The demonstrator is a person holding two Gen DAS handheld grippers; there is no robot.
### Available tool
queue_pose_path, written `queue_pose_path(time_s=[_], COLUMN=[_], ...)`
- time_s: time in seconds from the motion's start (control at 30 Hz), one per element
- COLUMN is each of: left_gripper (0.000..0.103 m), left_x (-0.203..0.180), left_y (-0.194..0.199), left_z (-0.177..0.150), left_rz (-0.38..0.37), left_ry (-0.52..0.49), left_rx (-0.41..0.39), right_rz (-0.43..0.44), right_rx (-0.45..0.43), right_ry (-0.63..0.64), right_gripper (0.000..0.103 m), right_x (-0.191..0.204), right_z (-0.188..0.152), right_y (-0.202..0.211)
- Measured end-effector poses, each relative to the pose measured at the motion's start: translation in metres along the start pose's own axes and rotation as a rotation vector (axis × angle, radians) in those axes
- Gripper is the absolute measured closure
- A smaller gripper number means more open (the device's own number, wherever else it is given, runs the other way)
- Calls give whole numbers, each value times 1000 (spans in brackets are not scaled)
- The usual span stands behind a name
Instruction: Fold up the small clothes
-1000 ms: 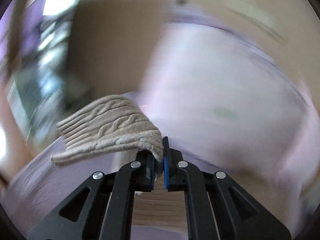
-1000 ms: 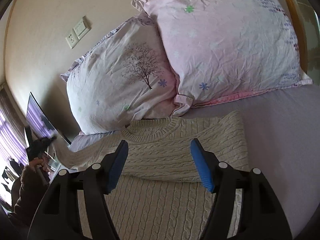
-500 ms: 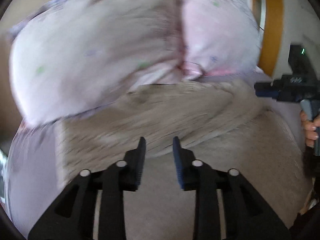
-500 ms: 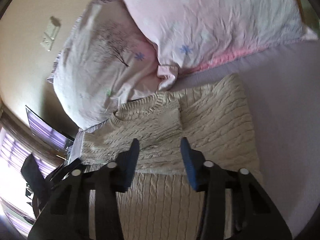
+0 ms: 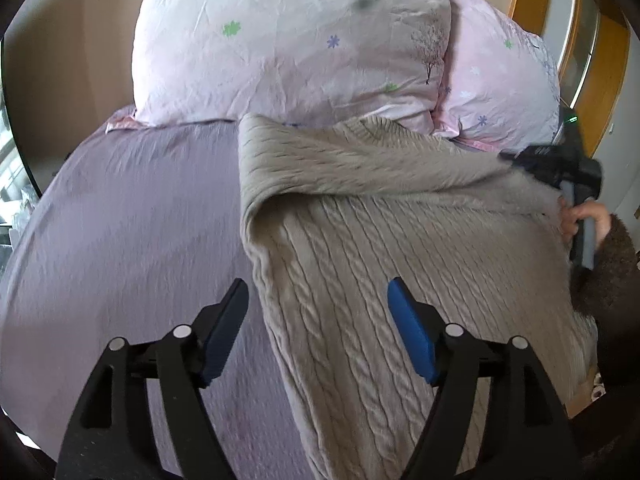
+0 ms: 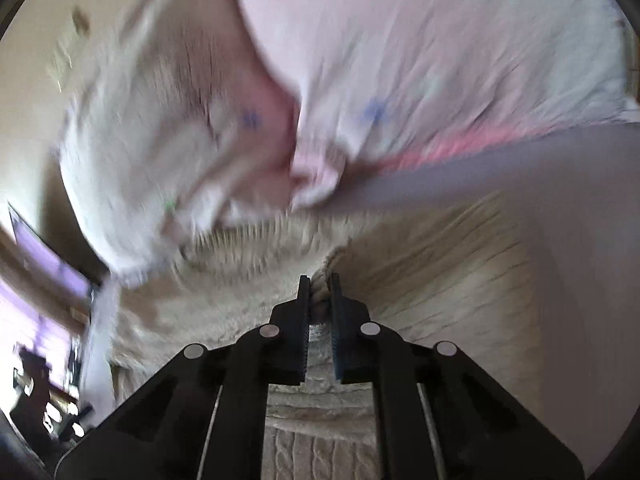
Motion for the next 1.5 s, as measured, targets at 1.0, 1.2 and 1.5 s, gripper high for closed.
queue_pose_path(time_s=[1.0,1.2,1.5], left_gripper=[90,95,95], left_x=[-24,-25,10], left_y=[48,48,36], left_z=[-111,-106,-6], left_rz=[-147,-189,-432], left_ry=[94,105,229], left_rx=[87,70,-109], right_rz=[300,431,551], right_rx=[271,202,-8], right_ry=[-173,-160,-186], right_gripper=[91,94,95], right_x=[-94,-75,-47], right_z=[-226,-207,-94], right_y=[165,174,149])
Point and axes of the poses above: each gripper's, at about its wrist camera, not at the fingertips, and y roughly against the way its jaws point, x to its left, z to its top, the point moved 5 cm from there along -y, roughly the way its jaws point, and after that the axes turned 5 degrees about -y, right-handed, at the moved point
